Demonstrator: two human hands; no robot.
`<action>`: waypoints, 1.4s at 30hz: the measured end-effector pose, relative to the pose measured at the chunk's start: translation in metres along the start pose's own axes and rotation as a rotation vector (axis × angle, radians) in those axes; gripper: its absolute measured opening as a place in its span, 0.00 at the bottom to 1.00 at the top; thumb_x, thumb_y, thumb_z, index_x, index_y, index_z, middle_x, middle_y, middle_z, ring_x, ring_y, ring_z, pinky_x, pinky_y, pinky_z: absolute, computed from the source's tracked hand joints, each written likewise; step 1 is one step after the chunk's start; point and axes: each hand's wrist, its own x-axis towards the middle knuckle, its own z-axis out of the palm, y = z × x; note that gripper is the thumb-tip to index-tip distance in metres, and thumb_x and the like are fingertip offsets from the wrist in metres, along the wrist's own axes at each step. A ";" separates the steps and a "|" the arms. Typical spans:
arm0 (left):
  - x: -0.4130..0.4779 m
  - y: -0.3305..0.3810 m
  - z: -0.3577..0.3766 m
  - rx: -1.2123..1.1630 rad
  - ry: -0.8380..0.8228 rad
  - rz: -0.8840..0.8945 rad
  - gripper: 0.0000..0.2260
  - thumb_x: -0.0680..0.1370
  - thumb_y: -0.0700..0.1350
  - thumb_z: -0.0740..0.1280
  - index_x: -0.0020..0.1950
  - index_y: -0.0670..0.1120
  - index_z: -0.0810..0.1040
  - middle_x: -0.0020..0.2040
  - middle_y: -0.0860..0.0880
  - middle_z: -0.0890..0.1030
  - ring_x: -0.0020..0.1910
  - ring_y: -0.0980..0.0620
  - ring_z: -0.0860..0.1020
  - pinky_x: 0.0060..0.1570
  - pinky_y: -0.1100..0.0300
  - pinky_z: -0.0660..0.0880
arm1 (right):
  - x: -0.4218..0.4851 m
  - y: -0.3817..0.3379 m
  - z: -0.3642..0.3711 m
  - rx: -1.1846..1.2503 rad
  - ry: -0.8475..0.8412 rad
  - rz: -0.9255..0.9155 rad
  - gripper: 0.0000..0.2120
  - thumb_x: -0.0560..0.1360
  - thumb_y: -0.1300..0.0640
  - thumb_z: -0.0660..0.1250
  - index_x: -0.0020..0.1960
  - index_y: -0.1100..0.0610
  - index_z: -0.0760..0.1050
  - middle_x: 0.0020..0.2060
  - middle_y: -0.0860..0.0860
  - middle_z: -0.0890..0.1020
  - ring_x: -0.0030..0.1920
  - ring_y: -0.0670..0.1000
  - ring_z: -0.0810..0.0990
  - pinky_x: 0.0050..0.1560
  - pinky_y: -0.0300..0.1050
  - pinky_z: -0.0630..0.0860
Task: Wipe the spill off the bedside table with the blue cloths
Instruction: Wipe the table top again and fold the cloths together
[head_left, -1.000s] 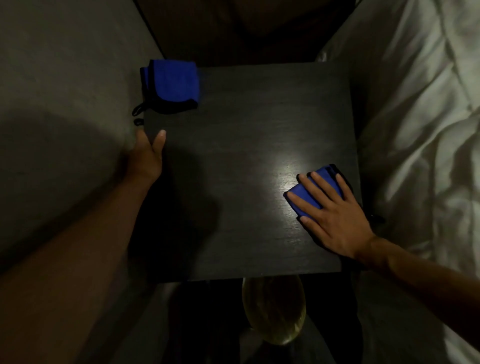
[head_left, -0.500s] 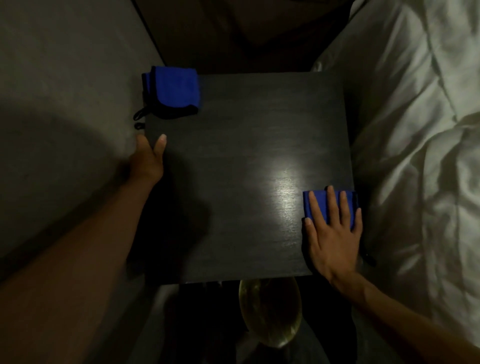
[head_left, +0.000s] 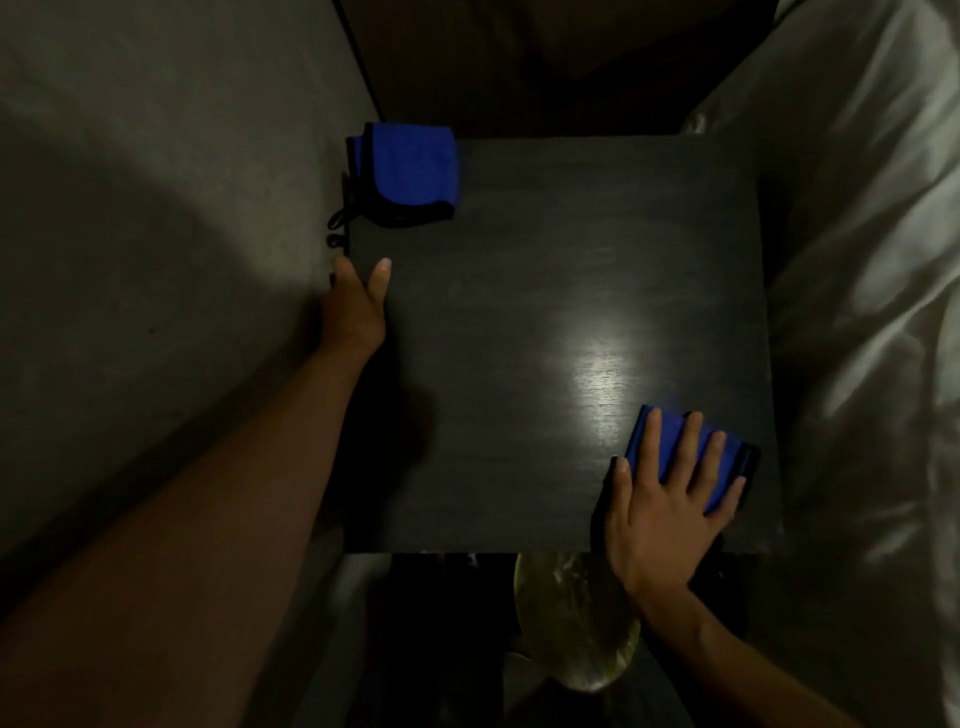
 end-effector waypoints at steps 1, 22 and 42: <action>0.000 0.000 0.000 -0.006 0.002 0.001 0.23 0.82 0.55 0.56 0.68 0.39 0.65 0.67 0.38 0.72 0.65 0.40 0.72 0.60 0.55 0.66 | -0.004 -0.008 0.002 -0.002 -0.001 0.034 0.30 0.82 0.43 0.50 0.82 0.50 0.56 0.82 0.58 0.53 0.81 0.63 0.50 0.75 0.72 0.49; 0.014 -0.013 0.006 -0.020 -0.007 0.002 0.24 0.82 0.57 0.56 0.68 0.40 0.64 0.66 0.38 0.73 0.64 0.39 0.73 0.61 0.53 0.68 | -0.052 -0.177 0.023 0.116 -0.111 -0.114 0.33 0.82 0.42 0.55 0.83 0.52 0.52 0.82 0.61 0.51 0.81 0.64 0.48 0.75 0.74 0.45; 0.012 -0.014 0.006 -0.110 -0.021 0.027 0.22 0.82 0.56 0.57 0.68 0.41 0.65 0.66 0.40 0.74 0.64 0.43 0.73 0.55 0.61 0.65 | -0.052 -0.178 0.019 -0.024 -0.328 -1.218 0.32 0.77 0.44 0.64 0.79 0.47 0.62 0.80 0.51 0.62 0.81 0.58 0.53 0.78 0.65 0.40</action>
